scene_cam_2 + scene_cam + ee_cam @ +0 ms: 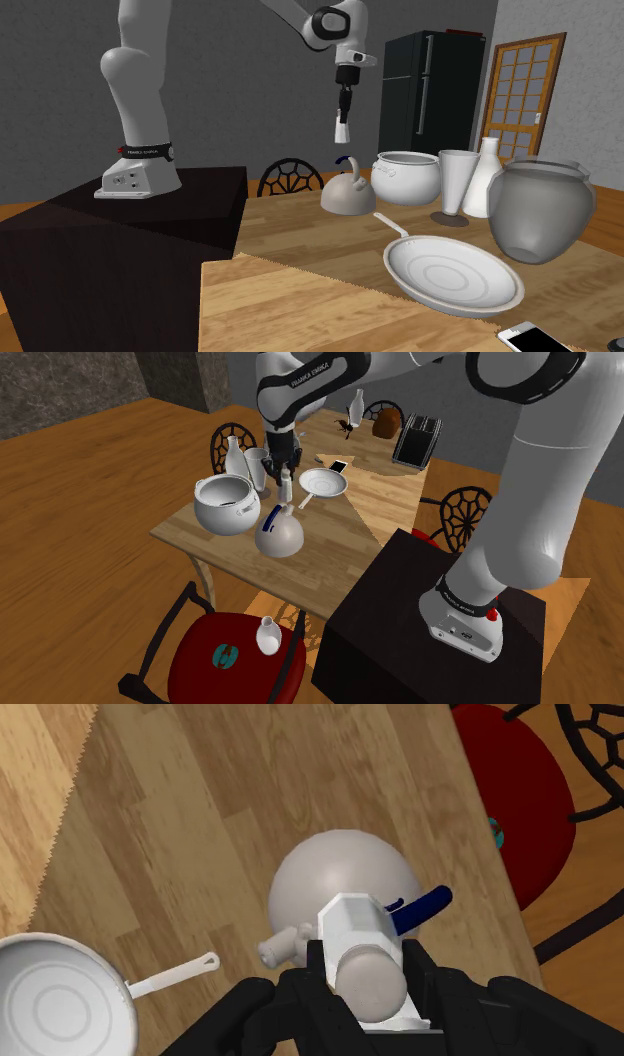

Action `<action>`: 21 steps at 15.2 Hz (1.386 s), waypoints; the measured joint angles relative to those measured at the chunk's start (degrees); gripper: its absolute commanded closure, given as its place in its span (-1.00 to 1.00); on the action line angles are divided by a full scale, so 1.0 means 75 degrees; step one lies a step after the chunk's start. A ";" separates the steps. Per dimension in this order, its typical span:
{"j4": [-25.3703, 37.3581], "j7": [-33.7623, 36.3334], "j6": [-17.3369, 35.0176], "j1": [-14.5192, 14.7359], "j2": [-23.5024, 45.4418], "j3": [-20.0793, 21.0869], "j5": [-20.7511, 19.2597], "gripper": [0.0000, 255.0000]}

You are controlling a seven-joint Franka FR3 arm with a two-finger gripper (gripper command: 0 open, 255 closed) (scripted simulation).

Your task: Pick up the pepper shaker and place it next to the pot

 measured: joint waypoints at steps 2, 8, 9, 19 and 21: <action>0.0512 0.0285 -0.0185 0.0174 0.0331 0.0117 0.0026 1.00; 0.2410 0.0956 -0.0871 0.0593 0.1552 0.0366 0.0078 1.00; 0.2839 0.1077 -0.1058 0.0672 0.1794 0.0404 0.0082 1.00; 0.6268 0.1807 -0.2200 0.1168 0.4080 0.0601 0.0100 1.00; 0.6206 0.1809 -0.2065 0.1169 0.4156 0.0602 0.0101 1.00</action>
